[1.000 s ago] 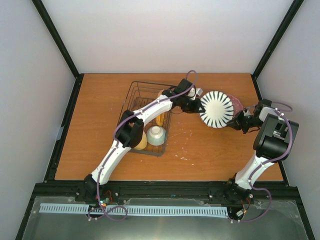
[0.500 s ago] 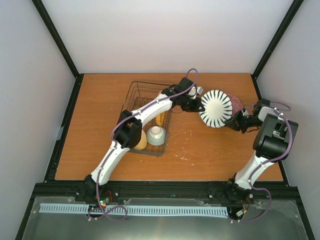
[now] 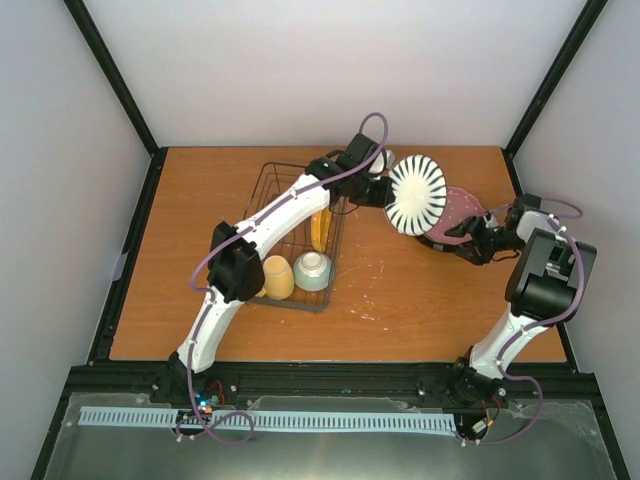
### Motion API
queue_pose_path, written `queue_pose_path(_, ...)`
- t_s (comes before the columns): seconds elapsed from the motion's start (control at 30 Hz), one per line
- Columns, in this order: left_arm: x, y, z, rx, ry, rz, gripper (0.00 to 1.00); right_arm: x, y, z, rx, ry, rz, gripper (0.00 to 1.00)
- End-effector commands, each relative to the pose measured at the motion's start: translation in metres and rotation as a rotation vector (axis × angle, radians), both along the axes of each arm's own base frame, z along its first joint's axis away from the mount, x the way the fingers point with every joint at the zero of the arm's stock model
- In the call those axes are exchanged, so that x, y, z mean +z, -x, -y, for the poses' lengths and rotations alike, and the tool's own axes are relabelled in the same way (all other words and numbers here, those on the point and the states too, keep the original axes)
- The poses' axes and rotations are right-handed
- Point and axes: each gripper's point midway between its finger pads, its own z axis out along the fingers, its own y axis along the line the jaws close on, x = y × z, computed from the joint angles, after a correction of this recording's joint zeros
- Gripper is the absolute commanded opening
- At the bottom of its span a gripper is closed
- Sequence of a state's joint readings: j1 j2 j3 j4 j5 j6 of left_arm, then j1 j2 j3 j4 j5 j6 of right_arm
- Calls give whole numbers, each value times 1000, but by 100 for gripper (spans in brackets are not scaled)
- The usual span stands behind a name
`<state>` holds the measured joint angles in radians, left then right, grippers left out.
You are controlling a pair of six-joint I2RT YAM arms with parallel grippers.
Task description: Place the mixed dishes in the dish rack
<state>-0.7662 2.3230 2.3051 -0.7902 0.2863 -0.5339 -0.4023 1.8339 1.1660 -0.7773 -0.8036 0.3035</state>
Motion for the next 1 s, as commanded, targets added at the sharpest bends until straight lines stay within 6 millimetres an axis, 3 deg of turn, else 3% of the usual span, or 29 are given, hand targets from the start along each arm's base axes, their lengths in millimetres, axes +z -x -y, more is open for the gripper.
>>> queue_pose_path(0.0,133,0,-5,-9,177,244,1,18,-5,10,-13,90,65,68)
queue_pose_path(0.1,180,5,-20,16,207,341,1,18,-2,15,-14,151,68,68)
queue_pose_path(0.2,236,13,-53,107,203,480,1,16,5,17,-23,190,69,68)
queue_pose_path(0.3,294,26,-106,248,176,615,1,11,16,5,-16,161,65,68)
queue_pose_path(0.37,316,32,-144,358,124,678,0,11,23,-2,-2,175,56,68)
queue_pose_path(0.43,324,37,-182,467,37,716,1,14,27,-10,11,177,55,68)
queue_pose_path(0.6,297,44,-261,685,-269,682,1,22,33,-29,43,177,60,68)
queue_pose_path(0.7,282,50,-294,773,-364,616,1,29,32,-36,61,188,73,68)
queue_pose_path(0.83,238,50,-317,785,-490,523,1,36,28,-40,76,192,84,68)
queue_pose_path(0.97,193,43,-312,734,-563,430,1,39,25,-40,81,188,88,68)
